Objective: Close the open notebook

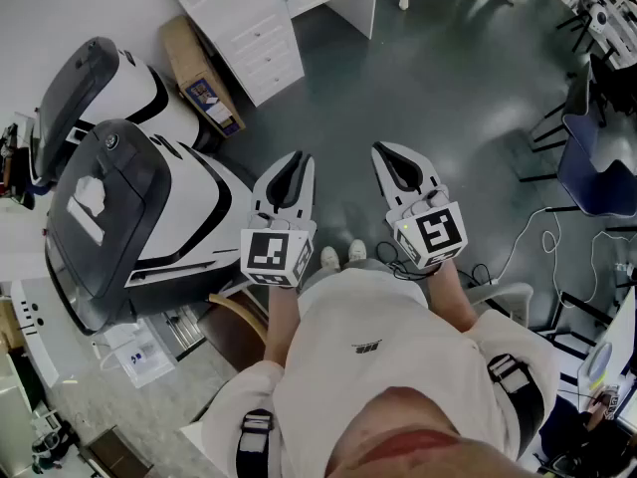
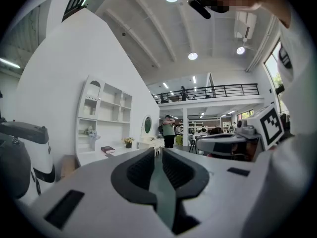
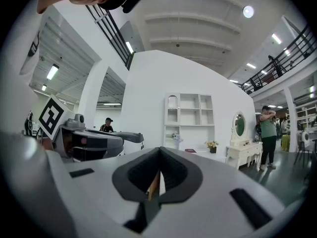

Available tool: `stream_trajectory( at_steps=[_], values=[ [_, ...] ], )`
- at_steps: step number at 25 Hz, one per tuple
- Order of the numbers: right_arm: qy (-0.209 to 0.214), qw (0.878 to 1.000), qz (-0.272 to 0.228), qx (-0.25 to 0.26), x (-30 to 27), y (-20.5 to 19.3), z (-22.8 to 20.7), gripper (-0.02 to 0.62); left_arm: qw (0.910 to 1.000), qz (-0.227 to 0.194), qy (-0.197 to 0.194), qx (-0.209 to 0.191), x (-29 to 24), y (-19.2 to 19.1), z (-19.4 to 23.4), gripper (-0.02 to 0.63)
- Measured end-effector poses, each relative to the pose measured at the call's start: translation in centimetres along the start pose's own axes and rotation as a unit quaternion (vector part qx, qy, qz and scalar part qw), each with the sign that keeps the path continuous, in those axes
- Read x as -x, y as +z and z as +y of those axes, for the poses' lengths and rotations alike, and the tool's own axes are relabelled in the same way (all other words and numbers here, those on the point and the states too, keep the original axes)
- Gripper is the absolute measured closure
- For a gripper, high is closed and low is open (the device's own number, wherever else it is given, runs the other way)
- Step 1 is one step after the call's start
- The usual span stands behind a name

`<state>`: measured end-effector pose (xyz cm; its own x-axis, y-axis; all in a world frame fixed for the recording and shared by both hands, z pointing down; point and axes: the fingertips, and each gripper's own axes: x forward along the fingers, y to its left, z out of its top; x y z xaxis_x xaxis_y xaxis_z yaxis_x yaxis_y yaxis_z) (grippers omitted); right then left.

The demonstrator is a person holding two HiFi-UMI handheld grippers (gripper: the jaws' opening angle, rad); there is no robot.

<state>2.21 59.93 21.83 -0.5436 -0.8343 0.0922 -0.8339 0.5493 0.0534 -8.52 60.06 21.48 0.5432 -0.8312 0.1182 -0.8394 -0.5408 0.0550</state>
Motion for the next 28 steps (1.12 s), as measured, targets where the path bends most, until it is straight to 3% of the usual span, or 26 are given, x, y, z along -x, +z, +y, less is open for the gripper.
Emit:
stream_trajectory(
  at_steps=[8, 28],
  values=[
    [-0.005, 1.0, 0.005, -0.021, 0.2, -0.6, -2.6, 0.598, 1.0, 0.004, 0.008, 0.002, -1.7, -0.2, -1.4, 0.606],
    [-0.006, 1.0, 0.017, -0.016, -5.3, -2.0, -8.3, 0.598, 0.9999, 0.006, 0.011, -0.005, -9.5, -0.2, 1.2, 0.606]
  ],
)
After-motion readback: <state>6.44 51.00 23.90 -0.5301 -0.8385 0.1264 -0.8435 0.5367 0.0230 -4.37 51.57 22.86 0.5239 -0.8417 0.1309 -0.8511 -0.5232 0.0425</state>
